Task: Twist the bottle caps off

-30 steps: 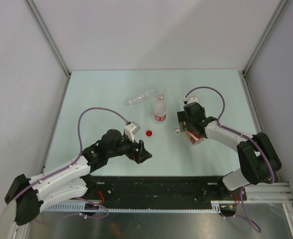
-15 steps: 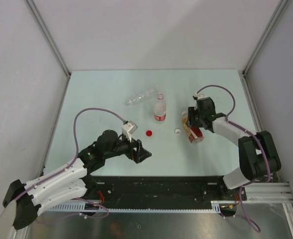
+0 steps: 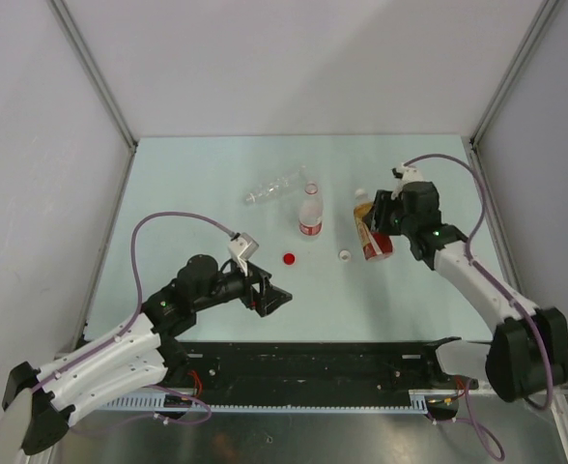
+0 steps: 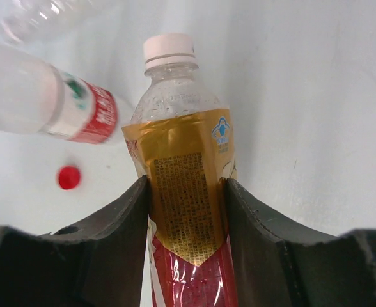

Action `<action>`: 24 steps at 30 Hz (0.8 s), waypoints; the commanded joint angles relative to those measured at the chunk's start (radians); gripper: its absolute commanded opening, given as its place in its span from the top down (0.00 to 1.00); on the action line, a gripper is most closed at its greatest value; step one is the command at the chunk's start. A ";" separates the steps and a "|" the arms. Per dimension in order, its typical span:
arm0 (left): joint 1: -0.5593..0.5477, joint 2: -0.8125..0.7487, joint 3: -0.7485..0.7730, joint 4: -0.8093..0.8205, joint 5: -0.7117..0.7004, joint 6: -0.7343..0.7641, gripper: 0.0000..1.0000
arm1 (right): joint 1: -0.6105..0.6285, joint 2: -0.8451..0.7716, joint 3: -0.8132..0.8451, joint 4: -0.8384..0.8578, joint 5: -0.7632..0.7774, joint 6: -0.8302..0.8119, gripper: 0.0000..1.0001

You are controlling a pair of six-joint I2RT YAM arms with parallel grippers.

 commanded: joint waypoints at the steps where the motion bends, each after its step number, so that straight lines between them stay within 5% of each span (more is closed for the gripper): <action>1: -0.005 -0.015 0.058 0.025 0.009 0.011 0.03 | -0.015 -0.170 0.030 0.051 -0.050 0.039 0.56; 13: -0.004 -0.064 0.152 0.085 0.033 -0.006 0.01 | 0.008 -0.464 -0.046 0.269 -0.275 0.282 0.57; 24: -0.004 -0.044 0.163 0.294 0.087 -0.094 0.01 | 0.142 -0.501 -0.103 0.499 -0.386 0.437 0.58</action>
